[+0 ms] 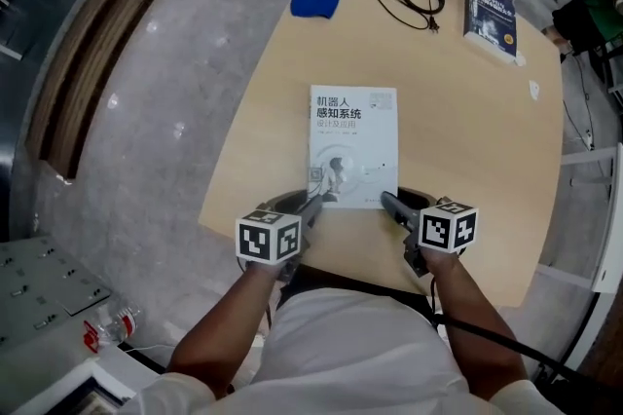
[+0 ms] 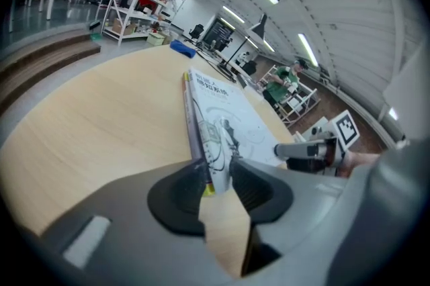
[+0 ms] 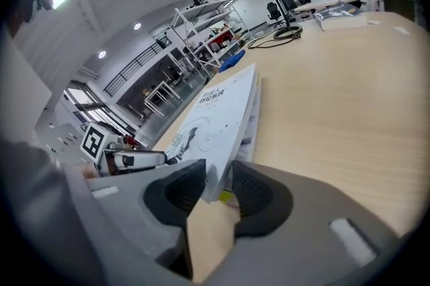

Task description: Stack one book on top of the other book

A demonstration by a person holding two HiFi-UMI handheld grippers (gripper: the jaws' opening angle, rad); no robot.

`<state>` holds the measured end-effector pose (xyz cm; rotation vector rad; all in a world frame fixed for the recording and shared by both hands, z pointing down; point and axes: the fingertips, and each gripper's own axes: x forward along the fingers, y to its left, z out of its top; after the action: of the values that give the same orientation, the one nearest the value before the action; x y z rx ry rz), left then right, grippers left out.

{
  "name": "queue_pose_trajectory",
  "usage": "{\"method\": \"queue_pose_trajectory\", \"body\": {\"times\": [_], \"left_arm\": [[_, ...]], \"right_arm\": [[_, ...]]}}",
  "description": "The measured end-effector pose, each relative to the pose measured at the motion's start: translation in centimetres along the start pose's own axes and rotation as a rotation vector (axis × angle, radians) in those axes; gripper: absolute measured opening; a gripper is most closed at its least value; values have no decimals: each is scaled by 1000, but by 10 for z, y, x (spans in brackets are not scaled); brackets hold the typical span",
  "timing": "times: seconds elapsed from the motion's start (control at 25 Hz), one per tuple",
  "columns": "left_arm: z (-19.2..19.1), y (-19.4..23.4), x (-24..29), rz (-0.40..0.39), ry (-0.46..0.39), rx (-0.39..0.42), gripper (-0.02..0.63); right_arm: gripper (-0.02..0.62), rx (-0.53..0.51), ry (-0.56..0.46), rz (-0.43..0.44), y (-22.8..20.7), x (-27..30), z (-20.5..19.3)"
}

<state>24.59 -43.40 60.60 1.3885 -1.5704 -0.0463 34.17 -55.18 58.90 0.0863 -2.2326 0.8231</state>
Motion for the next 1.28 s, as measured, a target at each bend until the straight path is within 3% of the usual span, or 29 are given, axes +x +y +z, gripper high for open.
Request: {"method": "queue_pose_trajectory", "body": {"times": [0.12,0.24,0.36,0.48,0.56,0.68,0.92,1.28], "left_arm": [[-5,7,-12,14,11,27,178],[-11,10,-21,43,47,110,203],[-19,7,-21,84,120,282,236],[-32,0,-10,123,232,475,238],[-39,1,-2,157,294,557,238],[-38,0,7,187,359,635,238],[-42,7,18,190,468,677,232],[-42,7,17,180,511,652,219]], "right_arm": [[124,-71,27,-50,-4,-3,-5],[124,-136,27,-68,0,-11,-5],[143,-254,57,-87,8,-12,-10],[234,-468,156,-125,12,-6,-20],[249,-592,218,-170,11,-2,-27],[262,-686,283,-206,7,4,-31],[272,-730,363,-224,0,17,-32],[270,-725,388,-220,-1,21,-33]]}}
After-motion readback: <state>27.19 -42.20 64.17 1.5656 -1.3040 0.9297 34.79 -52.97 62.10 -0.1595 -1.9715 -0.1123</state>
